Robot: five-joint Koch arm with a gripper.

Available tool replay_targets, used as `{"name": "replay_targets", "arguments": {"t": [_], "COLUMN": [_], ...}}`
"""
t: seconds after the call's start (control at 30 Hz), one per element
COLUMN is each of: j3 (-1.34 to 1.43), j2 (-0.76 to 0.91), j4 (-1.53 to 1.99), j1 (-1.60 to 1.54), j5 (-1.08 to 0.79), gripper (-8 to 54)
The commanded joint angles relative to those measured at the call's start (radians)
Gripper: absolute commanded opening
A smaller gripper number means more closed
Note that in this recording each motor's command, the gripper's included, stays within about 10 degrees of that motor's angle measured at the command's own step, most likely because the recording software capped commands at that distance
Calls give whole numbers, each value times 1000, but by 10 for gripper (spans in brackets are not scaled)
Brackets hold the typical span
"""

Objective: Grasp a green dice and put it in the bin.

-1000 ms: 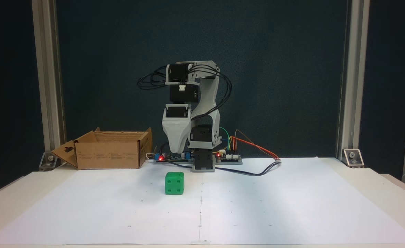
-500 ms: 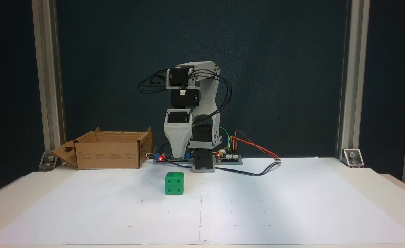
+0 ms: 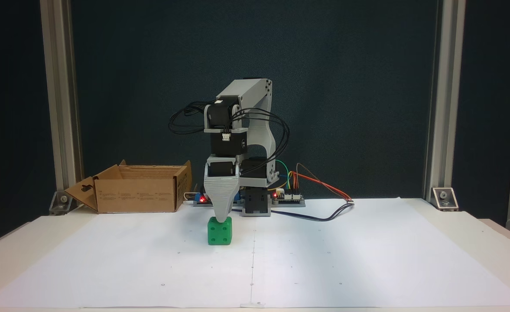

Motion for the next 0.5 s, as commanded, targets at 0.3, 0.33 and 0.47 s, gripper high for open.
{"name": "replay_targets", "arguments": {"t": [0.3, 0.33, 0.47], "j3": [58, 60, 74], "j2": [3, -3, -11], "j4": [-89, -91, -117], "j1": [-2, 2, 18], "j5": [-63, -63, -63], "gripper": [440, 439, 439]}}
